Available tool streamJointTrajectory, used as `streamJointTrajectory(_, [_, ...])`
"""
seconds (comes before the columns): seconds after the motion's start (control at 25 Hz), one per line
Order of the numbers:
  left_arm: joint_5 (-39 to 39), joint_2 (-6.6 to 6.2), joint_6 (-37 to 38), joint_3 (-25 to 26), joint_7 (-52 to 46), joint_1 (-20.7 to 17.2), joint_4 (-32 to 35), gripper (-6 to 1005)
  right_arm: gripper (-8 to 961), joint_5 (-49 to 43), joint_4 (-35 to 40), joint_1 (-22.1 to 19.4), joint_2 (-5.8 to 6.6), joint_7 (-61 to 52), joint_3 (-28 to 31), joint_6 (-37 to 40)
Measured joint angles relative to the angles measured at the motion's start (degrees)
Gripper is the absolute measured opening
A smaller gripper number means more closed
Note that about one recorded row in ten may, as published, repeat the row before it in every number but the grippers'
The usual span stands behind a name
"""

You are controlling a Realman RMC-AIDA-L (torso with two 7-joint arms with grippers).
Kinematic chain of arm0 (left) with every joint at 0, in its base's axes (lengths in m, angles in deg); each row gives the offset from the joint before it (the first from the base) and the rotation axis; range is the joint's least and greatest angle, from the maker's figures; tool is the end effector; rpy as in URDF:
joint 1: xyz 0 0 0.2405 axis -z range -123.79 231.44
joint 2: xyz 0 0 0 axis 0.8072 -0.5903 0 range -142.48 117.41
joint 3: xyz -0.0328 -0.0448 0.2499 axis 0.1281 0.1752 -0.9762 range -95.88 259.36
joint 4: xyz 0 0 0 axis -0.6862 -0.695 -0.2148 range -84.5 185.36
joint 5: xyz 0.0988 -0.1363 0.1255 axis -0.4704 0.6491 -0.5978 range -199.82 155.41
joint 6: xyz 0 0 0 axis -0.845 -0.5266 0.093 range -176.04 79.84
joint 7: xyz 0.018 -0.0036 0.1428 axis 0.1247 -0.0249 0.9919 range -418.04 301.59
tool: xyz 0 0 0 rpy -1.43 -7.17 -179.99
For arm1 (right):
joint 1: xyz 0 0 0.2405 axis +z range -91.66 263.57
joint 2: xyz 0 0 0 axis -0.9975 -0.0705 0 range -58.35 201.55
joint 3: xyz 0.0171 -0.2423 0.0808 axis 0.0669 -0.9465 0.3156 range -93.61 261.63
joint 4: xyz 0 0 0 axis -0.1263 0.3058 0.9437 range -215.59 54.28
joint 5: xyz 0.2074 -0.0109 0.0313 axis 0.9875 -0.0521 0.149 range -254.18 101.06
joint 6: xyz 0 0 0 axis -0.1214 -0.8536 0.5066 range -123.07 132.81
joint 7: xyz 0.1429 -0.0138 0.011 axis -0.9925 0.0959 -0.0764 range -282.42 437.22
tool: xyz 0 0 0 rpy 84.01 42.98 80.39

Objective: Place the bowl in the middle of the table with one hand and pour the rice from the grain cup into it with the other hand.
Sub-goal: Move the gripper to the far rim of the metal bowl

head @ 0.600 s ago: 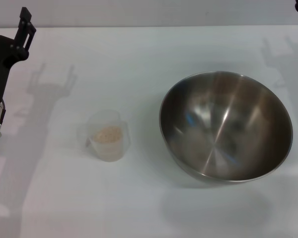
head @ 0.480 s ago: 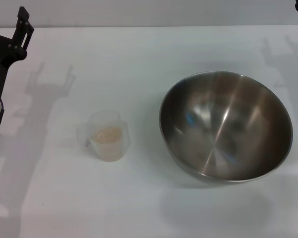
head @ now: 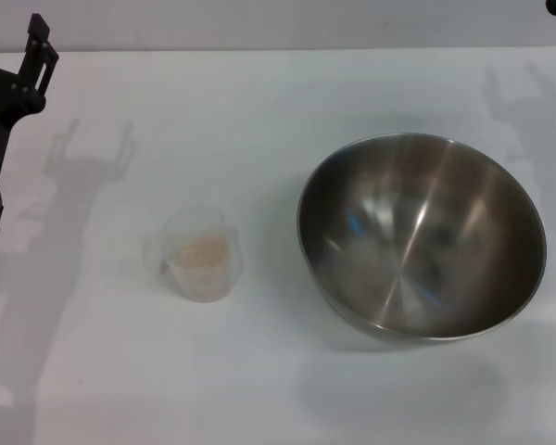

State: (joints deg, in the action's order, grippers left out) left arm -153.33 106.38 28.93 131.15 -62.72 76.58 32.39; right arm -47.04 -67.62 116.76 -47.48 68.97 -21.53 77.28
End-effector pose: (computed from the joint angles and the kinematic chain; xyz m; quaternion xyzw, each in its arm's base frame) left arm -0.2837 0.3277 -0.0033 -0.6526 -0.1649 -0.4024 0.6205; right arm 0.2702 0.3769 0.0255 -0.6392 0.1491 0.4031 0.6377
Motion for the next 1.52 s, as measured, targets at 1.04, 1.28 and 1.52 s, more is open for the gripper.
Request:
streamJointTrajectory(1.04, [-0.5,-0.16,-0.8,-1.7,0.0,-0.4,0.3,763,572,-0.1,30.4,-10.9,-0.34,19.0,0.8,-24.6])
streamJointTrajectory(1.28, [-0.2,-0.18,-0.8,-1.4,0.0,-0.4,0.9,763,562,-0.2,54.6,-16.1,-0.38,18.9,3.4,-57.5])
streamJointTrajectory(1.52, [-0.2,-0.18,-0.4,-0.5,0.0,-0.5,1.0,762,553,0.5,79.2,-16.4,-0.19,18.0,14.1,-104.1])
